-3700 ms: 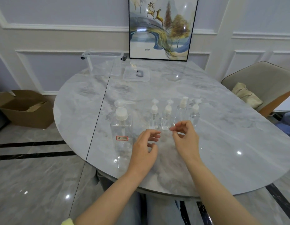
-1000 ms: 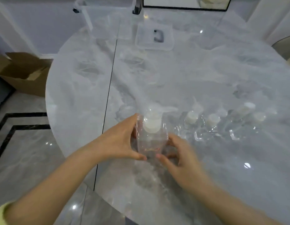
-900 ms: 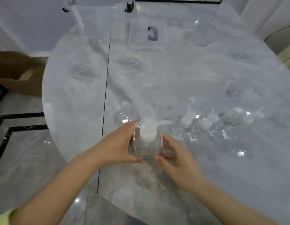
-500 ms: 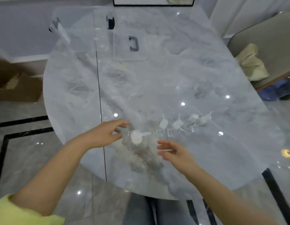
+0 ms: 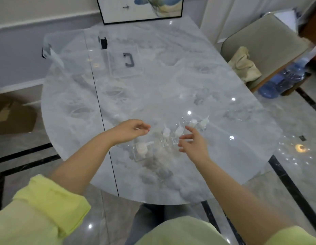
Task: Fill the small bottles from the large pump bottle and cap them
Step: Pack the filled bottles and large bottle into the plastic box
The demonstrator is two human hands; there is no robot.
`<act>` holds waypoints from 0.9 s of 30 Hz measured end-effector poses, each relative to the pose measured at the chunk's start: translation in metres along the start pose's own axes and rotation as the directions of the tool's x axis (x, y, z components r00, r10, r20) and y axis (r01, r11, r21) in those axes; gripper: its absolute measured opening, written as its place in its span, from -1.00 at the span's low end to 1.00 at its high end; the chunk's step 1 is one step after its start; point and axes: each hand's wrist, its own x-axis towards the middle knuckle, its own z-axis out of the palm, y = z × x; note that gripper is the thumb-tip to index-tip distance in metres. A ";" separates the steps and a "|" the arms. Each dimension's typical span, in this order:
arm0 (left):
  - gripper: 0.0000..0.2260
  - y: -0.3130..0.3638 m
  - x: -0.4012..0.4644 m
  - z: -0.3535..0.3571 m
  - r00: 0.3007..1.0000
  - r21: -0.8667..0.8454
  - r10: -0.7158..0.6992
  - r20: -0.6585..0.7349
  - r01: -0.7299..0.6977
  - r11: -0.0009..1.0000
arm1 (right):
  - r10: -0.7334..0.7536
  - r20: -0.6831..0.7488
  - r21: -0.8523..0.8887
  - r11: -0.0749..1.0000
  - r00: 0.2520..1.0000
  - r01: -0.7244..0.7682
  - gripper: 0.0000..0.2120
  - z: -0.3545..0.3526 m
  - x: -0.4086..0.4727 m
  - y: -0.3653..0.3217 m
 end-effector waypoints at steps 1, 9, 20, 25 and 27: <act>-0.72 0.005 0.004 0.003 1.000 0.015 0.000 0.022 0.000 1.000 | 0.005 0.002 0.019 1.000 1.000 -0.005 -0.45 0.003 0.002 -0.002; -0.61 0.031 0.040 0.025 0.985 0.000 -0.131 0.109 0.132 0.991 | 0.124 0.049 0.101 0.987 0.991 -0.128 -0.54 0.012 0.025 -0.012; -0.75 0.037 0.073 0.045 0.907 -0.350 -0.344 0.243 0.413 0.841 | 0.134 0.179 0.088 0.985 0.975 -0.151 -0.86 0.001 0.046 -0.006; -0.75 0.042 0.078 0.049 0.869 -0.334 -0.367 0.332 0.473 0.815 | 0.137 0.245 0.077 0.984 0.960 -0.160 -0.83 0.001 0.057 -0.015; -0.81 0.043 0.079 0.049 0.870 -0.359 -0.376 0.318 0.478 0.802 | 0.139 0.273 0.085 0.982 0.952 -0.168 -0.82 0.004 0.061 -0.021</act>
